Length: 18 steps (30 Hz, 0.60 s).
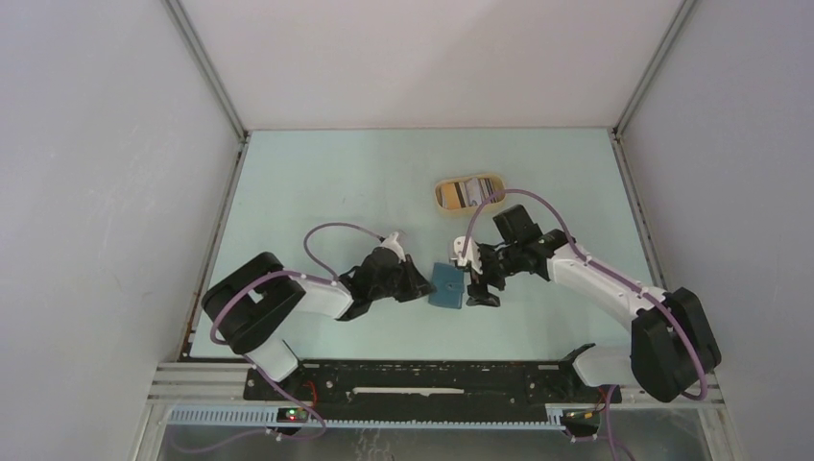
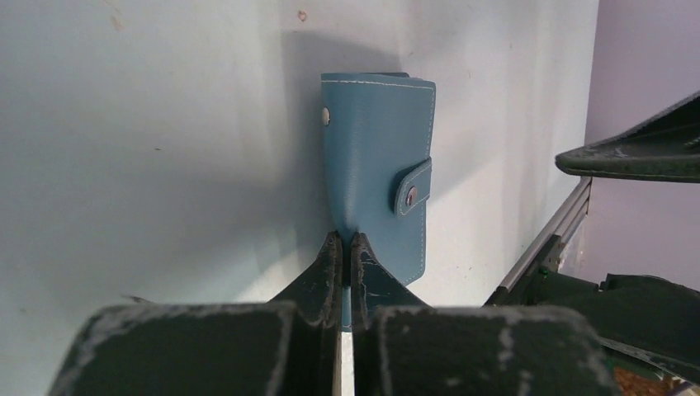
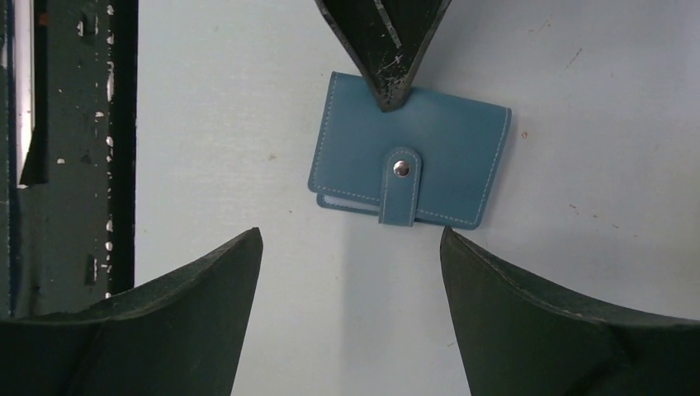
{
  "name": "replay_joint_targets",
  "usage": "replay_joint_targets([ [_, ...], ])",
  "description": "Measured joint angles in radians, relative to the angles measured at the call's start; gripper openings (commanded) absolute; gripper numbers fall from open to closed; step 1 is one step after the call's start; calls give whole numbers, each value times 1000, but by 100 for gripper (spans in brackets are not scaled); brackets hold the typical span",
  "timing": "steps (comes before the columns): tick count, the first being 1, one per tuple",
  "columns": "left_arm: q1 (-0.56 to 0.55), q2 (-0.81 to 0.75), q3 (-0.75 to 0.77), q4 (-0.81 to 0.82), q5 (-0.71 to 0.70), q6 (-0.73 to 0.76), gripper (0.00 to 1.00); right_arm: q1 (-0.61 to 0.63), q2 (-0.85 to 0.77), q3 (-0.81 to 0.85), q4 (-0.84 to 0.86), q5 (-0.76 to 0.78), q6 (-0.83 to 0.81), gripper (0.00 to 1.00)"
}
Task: Put the credit cards into the card holder
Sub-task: Move the card holder to the center of the board, then open the card holder at the center of the board.
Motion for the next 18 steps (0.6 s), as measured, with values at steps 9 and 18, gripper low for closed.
replay_joint_targets([
  [9, -21, 23, -11, 58, 4, -17, 0, 4, 26, -13, 40, 15, -8, 82],
  [18, -32, 41, -11, 81, 21, -14, 0, 41, 71, -13, 72, 23, -6, 77],
])
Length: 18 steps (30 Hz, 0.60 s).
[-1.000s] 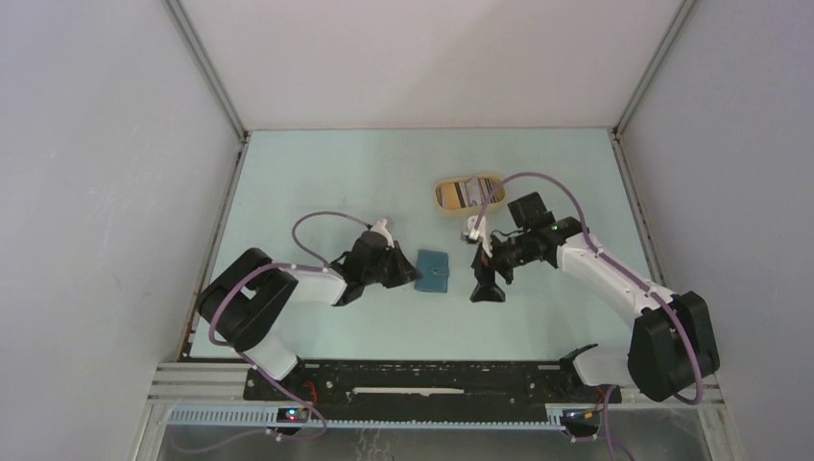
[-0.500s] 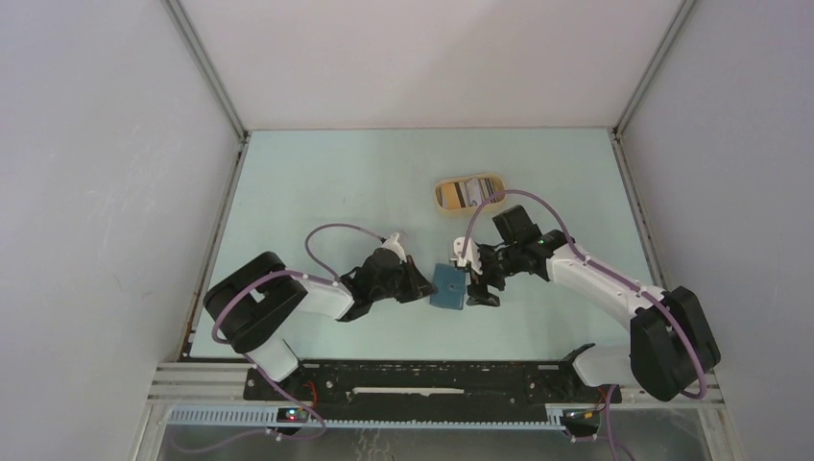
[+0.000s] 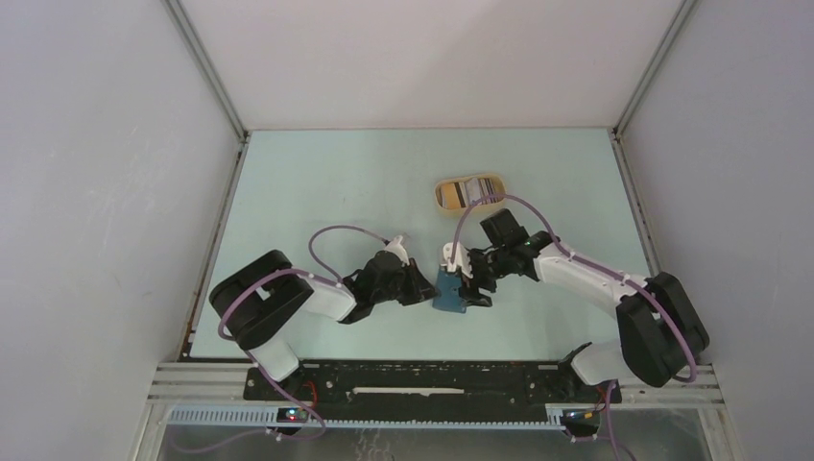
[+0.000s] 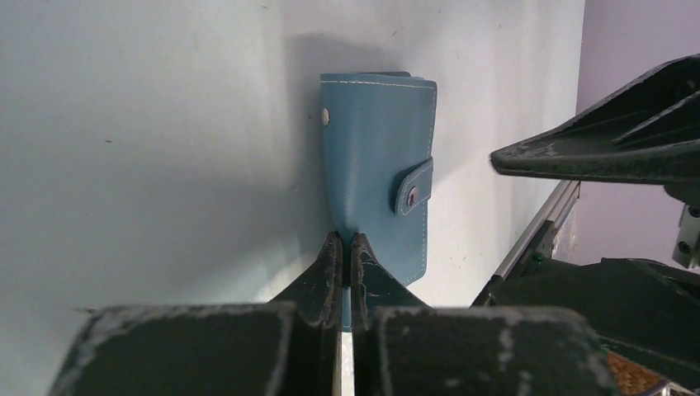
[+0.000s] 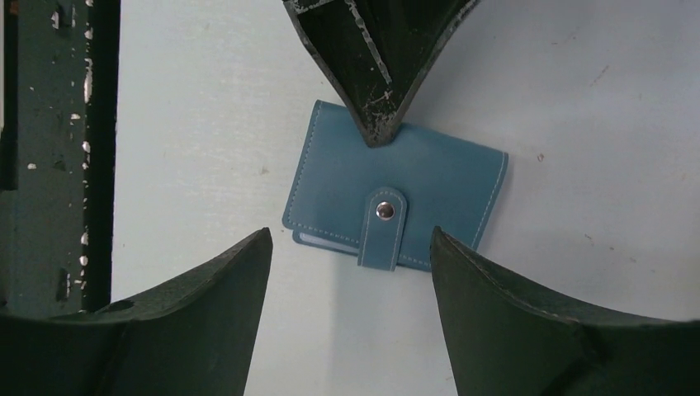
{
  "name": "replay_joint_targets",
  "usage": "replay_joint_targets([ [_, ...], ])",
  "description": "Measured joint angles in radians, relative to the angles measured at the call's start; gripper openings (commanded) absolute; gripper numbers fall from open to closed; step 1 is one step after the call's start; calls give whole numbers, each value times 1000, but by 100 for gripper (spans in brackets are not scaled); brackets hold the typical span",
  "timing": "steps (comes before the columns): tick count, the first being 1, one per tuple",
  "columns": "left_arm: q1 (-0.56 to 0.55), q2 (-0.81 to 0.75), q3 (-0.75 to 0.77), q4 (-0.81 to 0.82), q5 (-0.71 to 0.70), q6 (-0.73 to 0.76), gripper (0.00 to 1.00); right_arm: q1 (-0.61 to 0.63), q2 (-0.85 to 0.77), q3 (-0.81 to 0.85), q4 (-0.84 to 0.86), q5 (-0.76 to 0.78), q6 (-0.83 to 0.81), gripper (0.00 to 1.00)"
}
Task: Put the credit cards into the card holder
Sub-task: Open the card holder at the center of the board.
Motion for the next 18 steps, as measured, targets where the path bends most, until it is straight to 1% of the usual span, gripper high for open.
replay_joint_targets([
  [8, -4, 10, 0, 16, 19, 1, 0, 84, 95, 0, 64, 128, 22, 70],
  [13, -5, 11, 0, 22, 26, 0, 0, 115, 133, 4, 88, 209, 49, 61],
  [16, -5, 13, 0, 24, 26, 0, 0, 128, 146, 19, 80, 231, 71, 50],
  [18, -4, 16, -3, 31, 26, -1, 0, 135, 155, 31, 72, 239, 82, 40],
])
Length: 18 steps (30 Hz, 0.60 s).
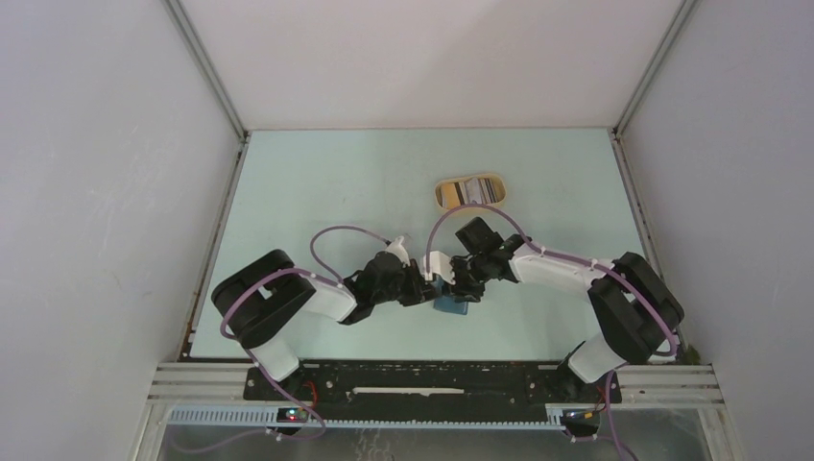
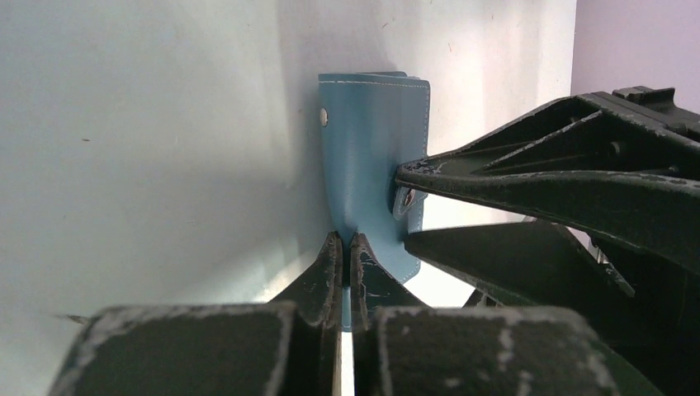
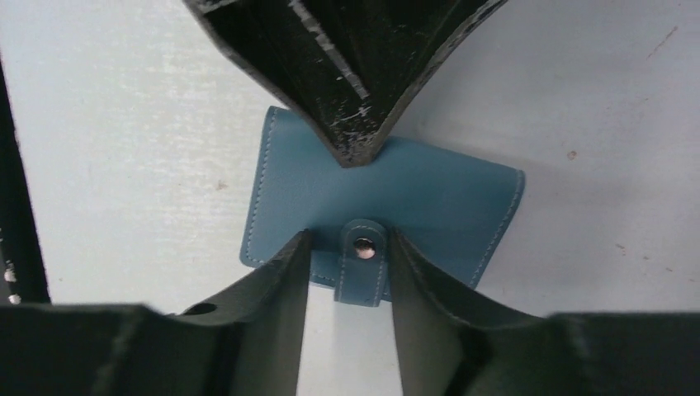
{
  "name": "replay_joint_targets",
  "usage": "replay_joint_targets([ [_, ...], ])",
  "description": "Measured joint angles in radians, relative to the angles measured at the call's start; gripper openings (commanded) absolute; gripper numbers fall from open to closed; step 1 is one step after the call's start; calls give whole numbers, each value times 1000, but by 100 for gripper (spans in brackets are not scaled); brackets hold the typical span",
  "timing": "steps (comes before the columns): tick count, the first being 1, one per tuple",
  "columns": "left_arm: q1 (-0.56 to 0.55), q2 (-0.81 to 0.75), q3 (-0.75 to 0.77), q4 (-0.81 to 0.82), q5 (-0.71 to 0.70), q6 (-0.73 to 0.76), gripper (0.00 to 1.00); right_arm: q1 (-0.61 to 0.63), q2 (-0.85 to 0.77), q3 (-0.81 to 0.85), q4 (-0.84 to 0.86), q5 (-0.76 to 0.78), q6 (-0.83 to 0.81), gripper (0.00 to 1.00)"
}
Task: Put the credit cards into the card holder
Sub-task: Open the card holder at the center of the board.
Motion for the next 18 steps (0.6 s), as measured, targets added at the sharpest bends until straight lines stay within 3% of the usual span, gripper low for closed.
replay_joint_targets([
  [10, 0, 0, -17, 25, -8, -2, 0, 5, 16, 24, 0, 26, 11, 2],
  [18, 6, 1, -33, 43, -10, -10, 0, -31, -32, 15, -41, -4, -27, 0],
])
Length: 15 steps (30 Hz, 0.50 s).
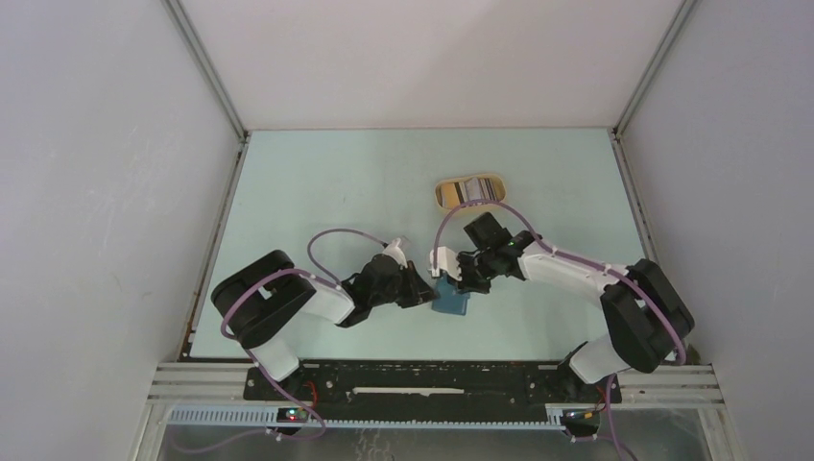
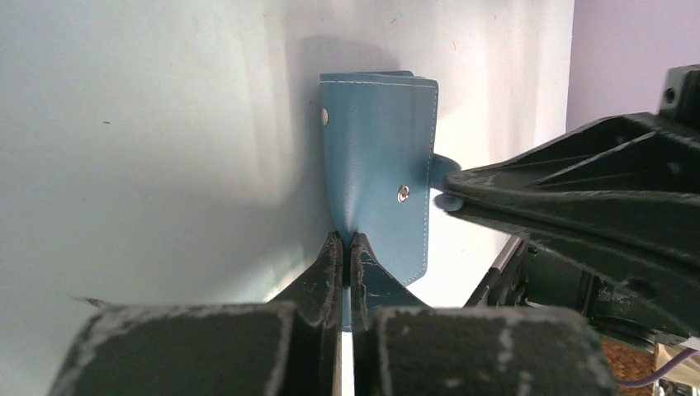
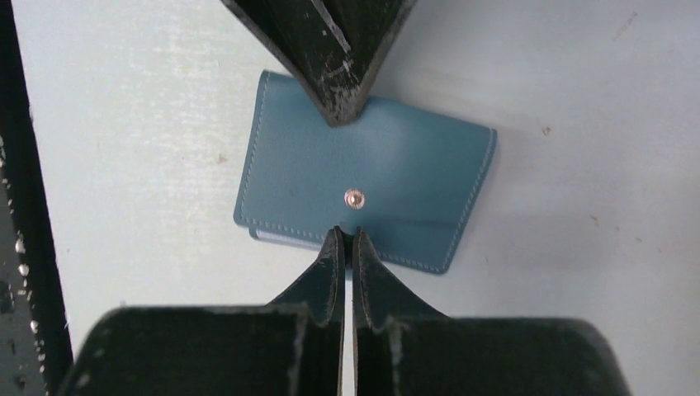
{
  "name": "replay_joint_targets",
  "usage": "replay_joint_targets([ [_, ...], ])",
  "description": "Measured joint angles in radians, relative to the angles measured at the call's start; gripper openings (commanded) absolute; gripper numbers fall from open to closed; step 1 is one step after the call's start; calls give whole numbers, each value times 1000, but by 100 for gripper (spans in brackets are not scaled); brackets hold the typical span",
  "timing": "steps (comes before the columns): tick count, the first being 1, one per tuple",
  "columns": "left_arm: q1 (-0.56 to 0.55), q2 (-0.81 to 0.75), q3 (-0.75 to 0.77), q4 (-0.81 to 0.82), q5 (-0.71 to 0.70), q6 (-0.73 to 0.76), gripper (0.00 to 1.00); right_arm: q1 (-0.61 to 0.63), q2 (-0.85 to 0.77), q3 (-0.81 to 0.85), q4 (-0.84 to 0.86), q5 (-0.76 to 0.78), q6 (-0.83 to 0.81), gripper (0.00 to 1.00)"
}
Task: Put the credit cards into the card holder
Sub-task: Open the card holder at the center of the board.
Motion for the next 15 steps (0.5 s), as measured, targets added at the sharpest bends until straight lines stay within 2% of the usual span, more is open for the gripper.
replay_joint_targets([
  [3, 4, 0, -4, 6, 0, 0, 1, -45, -45, -4, -35, -40, -26, 0],
  [5, 7, 0, -5, 11, 1, 0, 5, -80, -75, -12, -55, -70, -54, 0],
  [6, 9, 0, -5, 15, 2, 0, 10, -91, -84, -18, -63, -81, -69, 0],
  [10, 14, -3, -8, 18, 13, 7, 42, -114, -92, -43, -86, -101, -124, 0],
  [12, 21, -23, -23, 9, 15, 18, 54, -121, -92, -48, -97, -108, -142, 0],
  [15, 33, -84, -48, -19, 14, 38, 65, -130, -97, -50, -101, -135, -151, 0],
])
